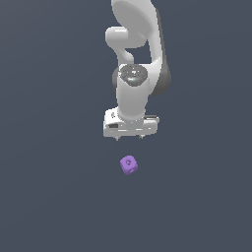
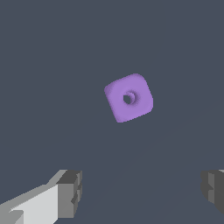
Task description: Pick up the object and move it to a goal position.
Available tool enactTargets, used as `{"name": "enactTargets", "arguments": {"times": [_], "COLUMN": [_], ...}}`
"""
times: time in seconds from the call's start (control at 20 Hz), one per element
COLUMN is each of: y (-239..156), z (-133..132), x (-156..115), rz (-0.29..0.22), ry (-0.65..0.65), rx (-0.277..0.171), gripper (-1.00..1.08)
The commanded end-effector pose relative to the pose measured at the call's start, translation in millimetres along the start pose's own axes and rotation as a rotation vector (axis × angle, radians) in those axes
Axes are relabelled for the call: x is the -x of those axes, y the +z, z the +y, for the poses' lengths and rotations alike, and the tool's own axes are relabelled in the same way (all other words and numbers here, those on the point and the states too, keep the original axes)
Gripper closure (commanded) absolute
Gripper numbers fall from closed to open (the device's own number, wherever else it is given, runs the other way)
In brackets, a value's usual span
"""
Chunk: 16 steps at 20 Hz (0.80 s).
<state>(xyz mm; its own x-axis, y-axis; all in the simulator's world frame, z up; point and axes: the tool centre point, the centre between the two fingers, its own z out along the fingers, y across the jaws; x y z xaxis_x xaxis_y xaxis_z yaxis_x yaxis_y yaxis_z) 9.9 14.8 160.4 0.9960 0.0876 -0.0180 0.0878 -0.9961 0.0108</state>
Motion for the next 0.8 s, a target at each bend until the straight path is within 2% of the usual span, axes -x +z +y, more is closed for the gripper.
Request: {"name": "enactTargets", "arguments": {"times": [0.0, 0.4, 0.75], "y": [7.0, 39.1, 60.8], "z": [0.7, 3.8, 6.0], "x": [-8.2, -42.0, -60.5], "rz": [0.001, 0.01, 0.017], "ry": [-0.043, -0.227, -0.338], "rx": [0.001, -0.001, -0.005], "gripper": [-0.92, -0.92, -0.92]}}
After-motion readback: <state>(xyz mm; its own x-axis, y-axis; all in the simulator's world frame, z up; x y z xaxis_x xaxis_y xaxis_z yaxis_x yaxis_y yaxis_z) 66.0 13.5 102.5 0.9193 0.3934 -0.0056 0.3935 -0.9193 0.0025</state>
